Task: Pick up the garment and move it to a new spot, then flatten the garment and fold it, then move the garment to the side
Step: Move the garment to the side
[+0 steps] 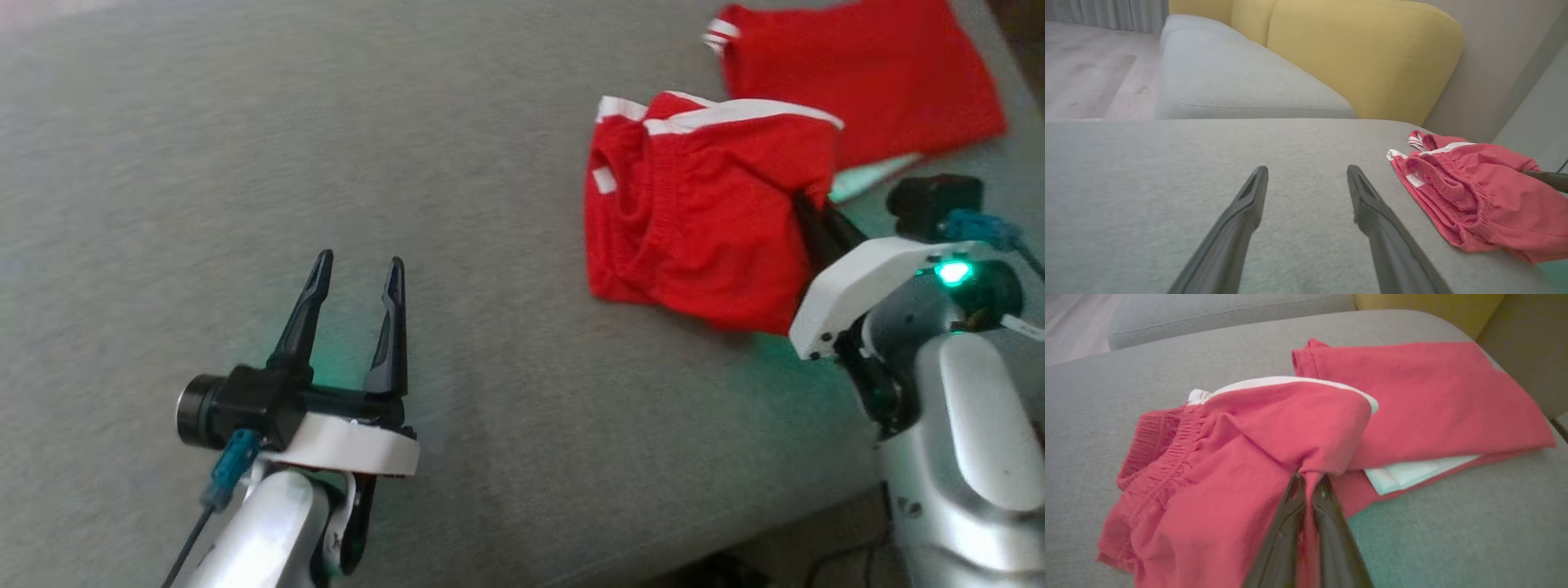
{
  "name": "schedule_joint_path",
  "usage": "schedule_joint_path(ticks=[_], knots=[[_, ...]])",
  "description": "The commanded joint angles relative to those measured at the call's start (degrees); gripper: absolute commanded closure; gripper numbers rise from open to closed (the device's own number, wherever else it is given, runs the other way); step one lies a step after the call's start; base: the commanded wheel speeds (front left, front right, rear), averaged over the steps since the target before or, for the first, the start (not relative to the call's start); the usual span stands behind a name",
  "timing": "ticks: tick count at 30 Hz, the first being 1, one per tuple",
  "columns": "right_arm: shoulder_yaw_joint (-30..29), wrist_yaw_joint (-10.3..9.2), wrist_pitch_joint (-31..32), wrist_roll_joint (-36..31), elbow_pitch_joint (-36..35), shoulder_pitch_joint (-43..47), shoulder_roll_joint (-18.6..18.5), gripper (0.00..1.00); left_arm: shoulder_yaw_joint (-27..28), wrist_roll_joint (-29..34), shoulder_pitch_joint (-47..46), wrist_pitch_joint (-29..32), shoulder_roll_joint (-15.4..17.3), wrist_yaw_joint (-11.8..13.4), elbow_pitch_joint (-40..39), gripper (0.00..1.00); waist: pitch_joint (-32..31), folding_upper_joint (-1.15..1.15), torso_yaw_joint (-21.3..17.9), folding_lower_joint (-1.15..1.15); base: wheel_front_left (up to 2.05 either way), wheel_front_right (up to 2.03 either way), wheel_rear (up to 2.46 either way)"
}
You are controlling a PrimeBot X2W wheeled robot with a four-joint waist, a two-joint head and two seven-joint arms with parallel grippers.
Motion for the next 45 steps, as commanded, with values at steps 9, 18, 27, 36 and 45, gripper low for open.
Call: schedule_joint_path(ticks=[9, 18, 27, 36, 45], knots=[[-0.7, 0.39, -1.6, -2.4, 0.7, -7.8, -1.1, 1.0, 1.4, 0.1, -1.8, -0.2, 0.8, 0.6, -2.3, 0.0, 1.9, 0.0, -0.6, -0.01, 0.0, 0.0, 0.0], [-6.3, 0.39, 2.9, -4.3, 5.2, -15.1, -11.7, 1.0, 1.3, -0.4, -1.6, -1.0, 0.4, 0.9, -2.2, 0.0, 3.0, 0.0, 5.6, -0.01, 0.0, 0.0, 0.0], [-16.3, 0.39, 2.0, -8.9, 11.7, -18.2, -16.8, 0.99, 0.6, -0.2, -1.8, -1.0, 0.6, 1.0, -2.1, 0.0, 4.8, 0.0, 9.5, -0.01, 0.0, 0.0, 0.0], [-18.4, 0.39, -7.2, -13.6, 14.5, -19.1, -12.7, 0.0, 0.4, -0.6, -1.0, -0.9, 0.9, 1.3, -1.5, 0.0, 3.2, 0.0, 9.4, -0.01, 0.0, 0.0, 0.0], [-10.4, 0.39, -10.9, -11.0, 11.1, -18.0, -9.3, 0.0, 1.0, -1.7, -0.4, -1.6, 0.6, 1.8, -0.7, 0.0, -2.3, 0.0, 9.9, -0.01, 0.0, 0.0, 0.0]])
